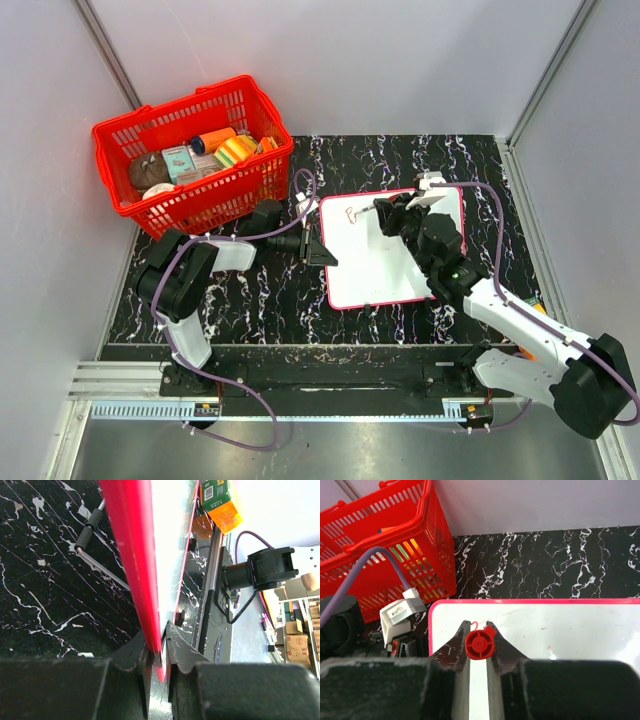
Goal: Write a sentence on the whiteboard
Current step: Write on the whiteboard with the whiteboard.
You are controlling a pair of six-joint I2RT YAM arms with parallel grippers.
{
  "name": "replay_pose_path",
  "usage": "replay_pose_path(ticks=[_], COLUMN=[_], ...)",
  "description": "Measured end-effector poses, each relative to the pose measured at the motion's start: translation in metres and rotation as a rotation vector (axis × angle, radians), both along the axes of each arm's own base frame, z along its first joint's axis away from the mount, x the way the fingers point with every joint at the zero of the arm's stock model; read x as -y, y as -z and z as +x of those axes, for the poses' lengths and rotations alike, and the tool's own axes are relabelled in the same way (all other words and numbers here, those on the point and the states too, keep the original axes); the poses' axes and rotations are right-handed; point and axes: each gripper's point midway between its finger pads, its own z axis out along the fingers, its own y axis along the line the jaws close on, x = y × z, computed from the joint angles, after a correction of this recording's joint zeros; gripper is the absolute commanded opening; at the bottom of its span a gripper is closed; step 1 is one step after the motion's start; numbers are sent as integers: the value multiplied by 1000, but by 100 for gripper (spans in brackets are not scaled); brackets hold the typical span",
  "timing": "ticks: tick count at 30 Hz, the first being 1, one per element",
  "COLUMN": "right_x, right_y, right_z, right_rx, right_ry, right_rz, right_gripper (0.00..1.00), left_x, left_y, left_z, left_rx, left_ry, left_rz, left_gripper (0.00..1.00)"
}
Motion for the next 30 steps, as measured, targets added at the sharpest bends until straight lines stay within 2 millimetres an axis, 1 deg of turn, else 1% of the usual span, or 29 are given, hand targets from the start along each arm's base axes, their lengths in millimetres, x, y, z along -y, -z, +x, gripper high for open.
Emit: replay_pose_path(ticks=[3, 6, 9, 14, 22, 25, 30], right_x=[1, 1, 0, -1, -2, -1, 11], right_y=[-7, -9, -6, 6, 4, 0, -20], right_z=[3, 7, 11, 17, 18, 17, 9], right_rx=[15, 23, 19, -2, 7, 15, 62], right_ry=[15, 26, 38, 50, 51, 55, 78], right_rz=[11, 16, 9, -12, -5, 1, 34], right_gripper=[0, 0, 0, 0, 0, 0, 0], left_x=[0, 0, 0, 0, 0, 0, 0], left_y=[0, 0, 0, 0, 1, 1, 1], left_z=[0, 0, 0, 0, 0, 0, 0], left_rx=[2, 3, 4, -1, -4, -3, -3], left_ry=[1, 1, 1, 2, 0, 1, 1], left_rz=[0, 0, 1, 4, 7, 6, 6], left_gripper=[0, 0, 0, 0, 0, 0, 0])
